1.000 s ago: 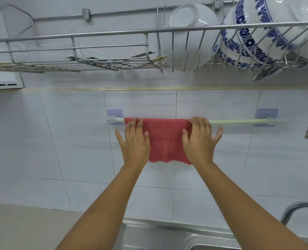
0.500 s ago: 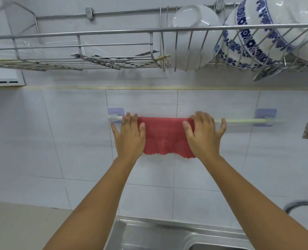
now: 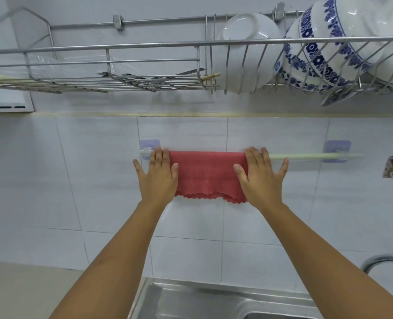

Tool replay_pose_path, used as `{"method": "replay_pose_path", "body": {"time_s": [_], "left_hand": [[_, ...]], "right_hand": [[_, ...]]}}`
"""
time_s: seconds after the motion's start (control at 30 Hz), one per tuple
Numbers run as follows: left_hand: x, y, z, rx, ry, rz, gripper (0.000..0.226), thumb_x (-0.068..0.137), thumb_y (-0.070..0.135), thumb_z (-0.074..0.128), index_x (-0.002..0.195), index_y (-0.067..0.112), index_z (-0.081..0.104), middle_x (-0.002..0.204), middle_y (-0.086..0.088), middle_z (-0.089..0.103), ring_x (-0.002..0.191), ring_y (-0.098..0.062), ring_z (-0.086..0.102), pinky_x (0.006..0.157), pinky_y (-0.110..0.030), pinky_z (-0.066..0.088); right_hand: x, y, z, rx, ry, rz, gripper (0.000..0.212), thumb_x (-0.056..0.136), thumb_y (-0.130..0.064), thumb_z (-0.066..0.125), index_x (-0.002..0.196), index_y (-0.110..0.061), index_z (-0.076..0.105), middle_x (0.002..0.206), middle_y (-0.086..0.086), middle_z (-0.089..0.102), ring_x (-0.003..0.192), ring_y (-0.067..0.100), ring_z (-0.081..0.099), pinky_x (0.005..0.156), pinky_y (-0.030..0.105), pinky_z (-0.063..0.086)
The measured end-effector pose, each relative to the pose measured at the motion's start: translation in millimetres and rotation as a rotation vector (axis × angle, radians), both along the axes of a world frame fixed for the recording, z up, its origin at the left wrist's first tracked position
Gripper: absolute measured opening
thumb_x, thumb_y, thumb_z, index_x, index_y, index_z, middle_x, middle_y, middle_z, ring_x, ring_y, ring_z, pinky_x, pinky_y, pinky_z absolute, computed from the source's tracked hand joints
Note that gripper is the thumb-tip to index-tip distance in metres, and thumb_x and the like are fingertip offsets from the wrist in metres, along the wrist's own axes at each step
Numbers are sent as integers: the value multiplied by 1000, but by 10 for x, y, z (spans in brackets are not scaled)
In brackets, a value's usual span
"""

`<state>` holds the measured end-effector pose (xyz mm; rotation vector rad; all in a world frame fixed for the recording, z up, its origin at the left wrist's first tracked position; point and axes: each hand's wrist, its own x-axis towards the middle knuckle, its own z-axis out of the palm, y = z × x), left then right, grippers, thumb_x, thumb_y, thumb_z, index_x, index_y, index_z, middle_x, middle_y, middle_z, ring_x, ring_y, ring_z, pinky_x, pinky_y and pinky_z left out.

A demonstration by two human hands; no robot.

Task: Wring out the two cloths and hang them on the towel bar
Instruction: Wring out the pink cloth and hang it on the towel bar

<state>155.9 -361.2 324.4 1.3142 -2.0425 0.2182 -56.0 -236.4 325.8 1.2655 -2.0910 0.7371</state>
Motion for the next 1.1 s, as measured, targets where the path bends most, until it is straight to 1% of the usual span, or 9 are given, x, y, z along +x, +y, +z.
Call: {"method": "replay_pose_path", "body": {"time_s": [0.17, 0.3, 0.37, 0.47, 0.67, 0.87, 1.0, 1.1], "left_hand": [[64, 8, -2, 5, -17, -18, 59, 102, 39, 18, 154, 14, 3, 163, -2, 3, 150, -14, -1, 117, -56, -8], [27, 37, 59, 0, -17, -19, 61, 102, 40, 20, 154, 11, 8, 163, -5, 9, 150, -17, 0, 116, -56, -7], [-21, 58, 50, 15, -15, -53, 62, 101, 41, 20, 153, 10, 8, 162, -6, 9, 150, -18, -1, 116, -56, -6], [-45, 50, 19, 47, -9, -75, 61, 101, 40, 19, 153, 10, 7, 163, -6, 8, 150, -18, -1, 117, -54, -5], [84, -39, 11, 23, -21, -62, 60, 102, 37, 19, 153, 10, 5, 163, -6, 4, 150, -18, -3, 119, -51, -1], [66, 1, 50, 53, -2, -71, 63, 101, 41, 21, 153, 10, 6, 163, -9, 3, 150, -19, -3, 119, -50, -1], [70, 22, 27, 63, -20, -83, 62, 101, 40, 19, 153, 10, 4, 163, -8, 2, 150, -19, -6, 119, -51, 0], [101, 23, 39, 72, -12, -88, 61, 102, 39, 19, 153, 10, 4, 163, -9, 1, 150, -19, -4, 120, -52, 2]], "right_hand": [[44, 21, -69, 25, 0, -10, 64, 97, -56, 14, 152, -24, 18, 161, -7, 19, 150, 16, 4, 114, 64, -7], [99, 26, -20, -29, -22, -13, 64, 98, -56, 14, 151, -22, 24, 160, -5, 21, 150, 15, 5, 115, 60, -8], [153, -7, -3, -16, -22, -7, 65, 98, -56, 14, 151, -20, 23, 160, -5, 21, 150, 15, 5, 115, 60, -9], [217, -49, -43, 20, -31, -5, 67, 97, -56, 14, 152, -18, 19, 161, -4, 18, 150, 16, 3, 115, 61, -9], [286, -87, -54, 63, -4, 4, 68, 97, -57, 13, 153, -18, 15, 162, -4, 14, 150, 15, 1, 113, 61, -10], [333, -72, -26, 53, -43, -32, 67, 98, -55, 12, 153, -17, 16, 162, -3, 14, 150, 15, 1, 114, 62, -9], [349, -62, -22, 88, -45, -40, 68, 98, -55, 12, 153, -16, 14, 162, -2, 14, 150, 17, 1, 114, 63, -8], [351, -33, 17, 93, -58, -28, 67, 98, -54, 13, 153, -16, 15, 162, -1, 14, 150, 17, 1, 114, 62, -9]]}}
